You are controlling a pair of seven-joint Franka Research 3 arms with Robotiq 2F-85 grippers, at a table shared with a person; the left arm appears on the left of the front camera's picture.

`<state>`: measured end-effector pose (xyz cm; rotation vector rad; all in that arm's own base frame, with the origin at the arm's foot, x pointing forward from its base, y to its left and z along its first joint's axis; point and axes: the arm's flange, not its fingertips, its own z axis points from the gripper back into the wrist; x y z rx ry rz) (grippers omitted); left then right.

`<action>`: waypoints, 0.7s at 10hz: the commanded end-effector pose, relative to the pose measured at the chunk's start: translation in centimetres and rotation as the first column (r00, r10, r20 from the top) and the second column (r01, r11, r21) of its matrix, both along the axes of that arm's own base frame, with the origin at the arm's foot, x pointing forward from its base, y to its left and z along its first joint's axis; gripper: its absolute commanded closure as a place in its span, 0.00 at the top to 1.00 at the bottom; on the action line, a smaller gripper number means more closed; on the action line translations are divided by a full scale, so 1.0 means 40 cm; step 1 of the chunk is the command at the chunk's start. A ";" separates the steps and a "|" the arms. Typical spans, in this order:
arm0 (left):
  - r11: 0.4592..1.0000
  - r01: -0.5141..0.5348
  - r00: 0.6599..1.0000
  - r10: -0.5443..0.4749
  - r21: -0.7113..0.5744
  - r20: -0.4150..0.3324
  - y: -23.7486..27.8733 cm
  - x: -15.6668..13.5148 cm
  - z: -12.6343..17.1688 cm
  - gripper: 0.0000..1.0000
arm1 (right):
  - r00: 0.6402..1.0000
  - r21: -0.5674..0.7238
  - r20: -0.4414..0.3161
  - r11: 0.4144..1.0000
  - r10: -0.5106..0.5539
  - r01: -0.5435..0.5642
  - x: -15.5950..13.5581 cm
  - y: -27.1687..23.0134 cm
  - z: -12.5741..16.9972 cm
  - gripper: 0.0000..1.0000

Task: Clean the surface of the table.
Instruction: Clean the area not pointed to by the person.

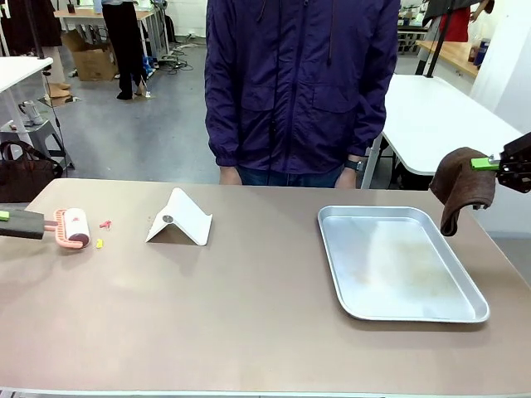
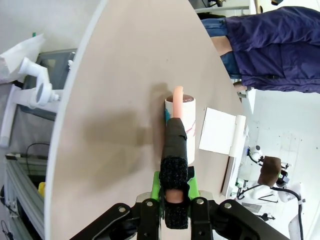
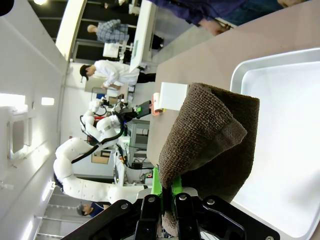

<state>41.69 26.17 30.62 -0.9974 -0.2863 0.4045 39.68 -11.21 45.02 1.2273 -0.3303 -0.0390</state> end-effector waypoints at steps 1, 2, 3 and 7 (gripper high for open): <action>1.000 -0.012 1.000 0.011 0.016 0.003 -0.047 0.026 -0.028 0.03 | 1.000 -0.004 0.003 1.000 -0.008 0.008 -0.010 0.005 0.006 0.08; 1.000 0.003 1.000 -0.003 0.013 0.011 -0.068 0.038 -0.027 0.03 | 1.000 -0.004 0.003 1.000 -0.008 0.008 -0.010 0.005 0.006 0.08; 1.000 0.011 1.000 -0.011 0.004 0.018 -0.088 0.049 -0.027 0.03 | 1.000 -0.004 0.003 1.000 -0.008 0.008 -0.010 0.005 0.006 0.08; 0.998 -0.019 0.993 0.025 -0.056 0.111 -0.132 0.083 -0.020 0.03 | 1.000 -0.004 0.003 1.000 -0.008 0.008 -0.010 0.005 0.006 0.08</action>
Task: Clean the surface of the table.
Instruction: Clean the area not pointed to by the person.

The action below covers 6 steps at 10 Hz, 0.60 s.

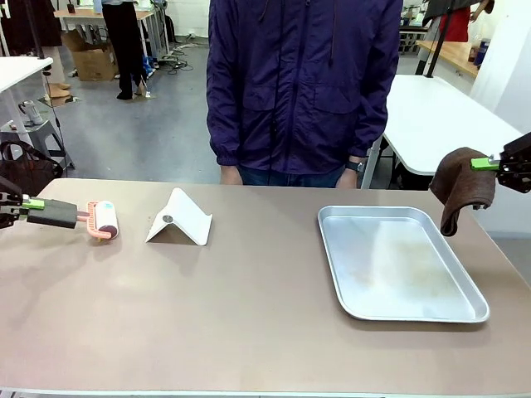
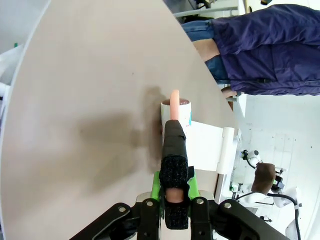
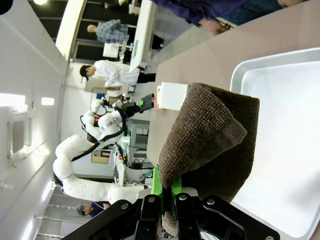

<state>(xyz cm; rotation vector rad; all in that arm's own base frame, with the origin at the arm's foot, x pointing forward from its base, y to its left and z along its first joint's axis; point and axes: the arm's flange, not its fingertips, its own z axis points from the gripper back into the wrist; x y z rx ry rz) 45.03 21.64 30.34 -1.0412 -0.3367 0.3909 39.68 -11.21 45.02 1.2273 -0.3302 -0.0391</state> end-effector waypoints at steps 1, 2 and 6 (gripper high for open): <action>0.998 0.005 0.997 0.000 -0.058 0.078 -0.034 0.004 -0.010 0.03 | 1.000 -0.004 0.003 1.000 -0.008 0.008 -0.009 0.005 0.006 0.08; 0.996 0.009 0.995 0.000 -0.092 0.103 -0.047 0.009 -0.006 0.03 | 1.000 -0.004 0.003 1.000 -0.008 0.008 -0.009 0.005 0.006 0.08; 0.980 0.047 0.991 -0.022 -0.193 0.130 -0.037 -0.028 0.074 0.03 | 1.000 -0.004 0.003 1.000 -0.008 0.008 -0.009 0.005 0.006 0.08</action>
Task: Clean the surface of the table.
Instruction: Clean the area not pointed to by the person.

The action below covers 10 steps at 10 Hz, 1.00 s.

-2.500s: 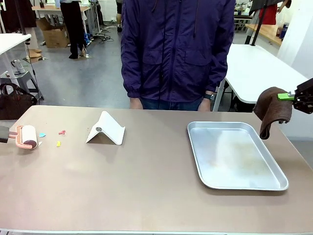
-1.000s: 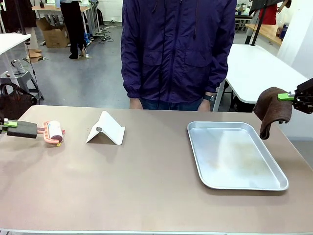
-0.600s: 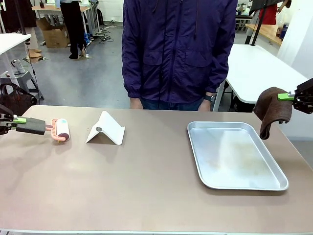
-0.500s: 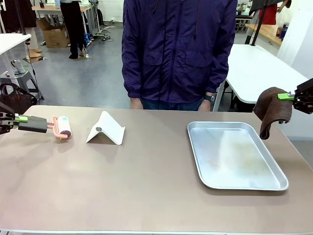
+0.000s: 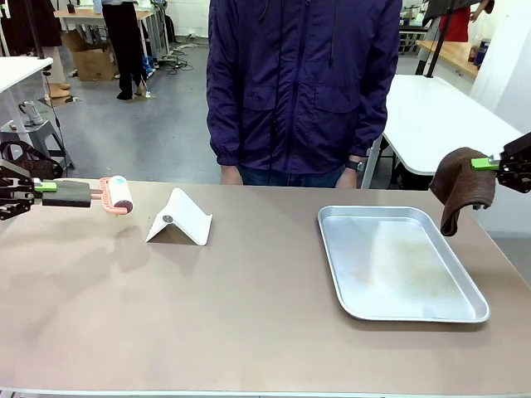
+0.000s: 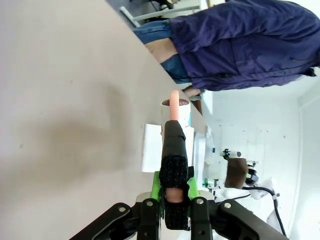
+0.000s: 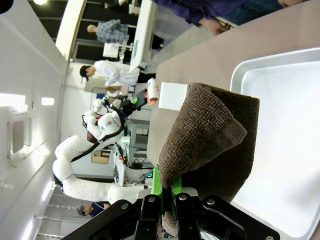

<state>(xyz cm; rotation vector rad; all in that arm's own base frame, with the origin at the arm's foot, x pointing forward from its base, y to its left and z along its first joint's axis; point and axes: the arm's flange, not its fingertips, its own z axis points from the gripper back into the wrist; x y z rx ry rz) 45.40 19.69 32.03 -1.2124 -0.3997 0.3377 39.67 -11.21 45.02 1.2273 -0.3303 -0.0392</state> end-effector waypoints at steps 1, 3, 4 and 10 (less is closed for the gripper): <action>0.993 0.069 0.998 -0.069 -0.091 0.004 0.028 -0.079 0.073 0.03 | 1.000 -0.004 0.003 1.000 -0.008 0.008 -0.009 0.005 0.006 0.08; 0.965 0.226 0.974 -0.222 -0.137 0.040 0.064 -0.198 0.153 0.03 | 1.000 -0.004 0.003 1.000 -0.008 0.008 -0.009 0.005 0.006 0.08; 0.959 0.257 0.965 -0.248 -0.120 0.086 0.075 -0.254 0.174 0.03 | 1.000 -0.004 0.003 1.000 -0.008 0.008 -0.009 0.005 0.006 0.08; 0.944 0.313 0.947 -0.303 -0.107 0.102 0.112 -0.365 0.208 0.03 | 1.000 -0.004 0.003 1.000 -0.008 0.008 -0.009 0.005 0.006 0.08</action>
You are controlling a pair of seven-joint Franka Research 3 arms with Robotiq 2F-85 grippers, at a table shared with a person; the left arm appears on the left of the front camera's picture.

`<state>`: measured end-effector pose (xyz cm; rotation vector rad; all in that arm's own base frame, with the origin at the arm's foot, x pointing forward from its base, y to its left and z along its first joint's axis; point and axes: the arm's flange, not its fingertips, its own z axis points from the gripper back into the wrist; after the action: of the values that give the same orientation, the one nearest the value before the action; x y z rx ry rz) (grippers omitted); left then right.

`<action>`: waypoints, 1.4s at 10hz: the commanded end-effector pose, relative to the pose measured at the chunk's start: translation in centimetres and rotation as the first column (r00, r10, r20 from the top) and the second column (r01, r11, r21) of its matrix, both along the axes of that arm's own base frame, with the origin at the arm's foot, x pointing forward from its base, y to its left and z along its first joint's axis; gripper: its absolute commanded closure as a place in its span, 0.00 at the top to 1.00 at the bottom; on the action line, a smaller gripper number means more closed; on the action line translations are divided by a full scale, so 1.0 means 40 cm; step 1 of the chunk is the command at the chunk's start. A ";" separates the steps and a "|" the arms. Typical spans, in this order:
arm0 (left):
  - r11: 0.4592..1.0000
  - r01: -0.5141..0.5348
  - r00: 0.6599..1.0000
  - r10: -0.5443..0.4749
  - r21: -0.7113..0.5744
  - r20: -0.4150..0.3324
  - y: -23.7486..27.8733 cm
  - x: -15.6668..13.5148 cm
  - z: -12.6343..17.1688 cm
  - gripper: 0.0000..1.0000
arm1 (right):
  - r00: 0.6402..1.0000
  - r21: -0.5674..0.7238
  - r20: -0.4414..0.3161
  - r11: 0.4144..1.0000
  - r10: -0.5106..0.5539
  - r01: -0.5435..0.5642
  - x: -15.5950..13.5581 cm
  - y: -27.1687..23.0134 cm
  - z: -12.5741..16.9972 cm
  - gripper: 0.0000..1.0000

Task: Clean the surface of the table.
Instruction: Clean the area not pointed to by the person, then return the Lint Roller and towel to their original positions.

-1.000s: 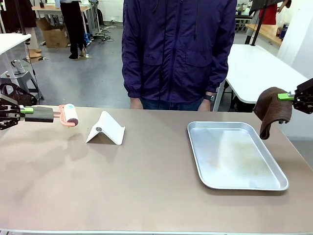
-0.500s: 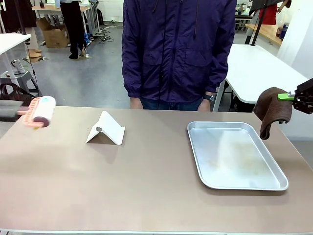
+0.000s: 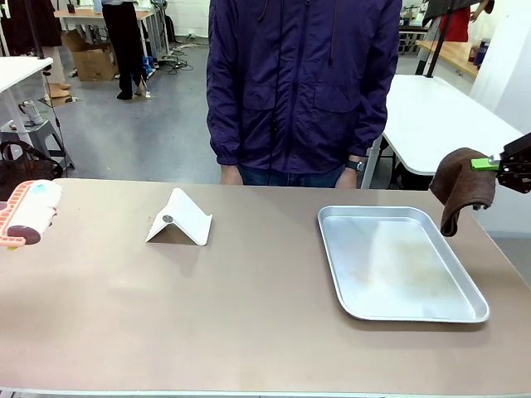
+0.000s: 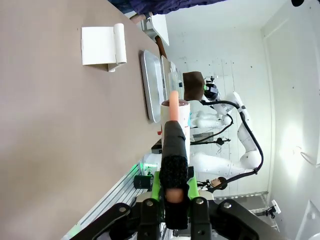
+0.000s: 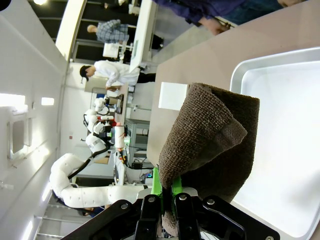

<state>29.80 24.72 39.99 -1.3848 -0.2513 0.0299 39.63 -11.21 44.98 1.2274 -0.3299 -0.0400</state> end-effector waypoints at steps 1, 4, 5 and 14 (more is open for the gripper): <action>1.000 -0.011 1.000 0.011 -0.007 -0.001 -0.014 0.025 0.009 0.03 | 1.000 -0.004 0.004 1.000 -0.008 0.008 -0.008 0.005 0.007 0.08; 1.000 -0.011 1.000 0.011 -0.007 -0.001 -0.014 0.025 0.009 0.03 | 1.000 -0.004 0.004 1.000 -0.008 0.008 -0.008 0.005 0.007 0.08; 1.000 -0.011 1.000 0.011 -0.007 -0.001 -0.014 0.025 0.009 0.03 | 1.000 -0.004 0.004 1.000 -0.008 0.008 -0.008 0.005 0.007 0.08; 1.000 -0.011 1.000 0.011 -0.007 -0.001 -0.014 0.025 0.009 0.03 | 1.000 -0.004 0.004 1.000 -0.008 0.008 -0.008 0.005 0.007 0.08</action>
<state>30.64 24.21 39.90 -1.3773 -0.2516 0.0231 39.63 -11.21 44.98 1.2274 -0.3299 -0.0401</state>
